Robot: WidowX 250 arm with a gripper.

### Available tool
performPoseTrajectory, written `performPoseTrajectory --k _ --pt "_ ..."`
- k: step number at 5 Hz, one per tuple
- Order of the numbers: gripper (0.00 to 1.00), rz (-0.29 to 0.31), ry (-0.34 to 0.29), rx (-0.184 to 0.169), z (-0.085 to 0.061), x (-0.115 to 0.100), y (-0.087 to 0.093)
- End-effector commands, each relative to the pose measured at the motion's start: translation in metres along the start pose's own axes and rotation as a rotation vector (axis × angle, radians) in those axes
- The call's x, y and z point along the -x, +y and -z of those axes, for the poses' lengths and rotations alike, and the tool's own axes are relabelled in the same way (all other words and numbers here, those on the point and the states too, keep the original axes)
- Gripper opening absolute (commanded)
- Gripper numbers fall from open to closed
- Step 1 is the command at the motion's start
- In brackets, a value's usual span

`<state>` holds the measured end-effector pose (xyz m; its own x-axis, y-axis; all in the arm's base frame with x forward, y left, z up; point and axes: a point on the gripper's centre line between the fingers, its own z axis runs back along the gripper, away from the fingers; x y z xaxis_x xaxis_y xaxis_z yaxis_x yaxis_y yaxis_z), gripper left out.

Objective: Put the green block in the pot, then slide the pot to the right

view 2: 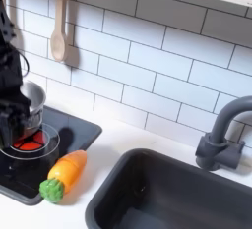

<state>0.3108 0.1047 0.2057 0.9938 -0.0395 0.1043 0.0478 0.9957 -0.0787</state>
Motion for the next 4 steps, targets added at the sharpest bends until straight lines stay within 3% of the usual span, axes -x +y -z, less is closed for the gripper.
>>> performPoseTrajectory --k 1,2,4 --pt "0.00 -0.066 -0.092 -0.033 -0.026 -0.022 0.024" --pt "0.00 -0.110 -0.119 -0.059 -0.027 -0.033 0.041" --pt "0.00 -0.146 -0.141 -0.064 -0.022 -0.049 0.060"
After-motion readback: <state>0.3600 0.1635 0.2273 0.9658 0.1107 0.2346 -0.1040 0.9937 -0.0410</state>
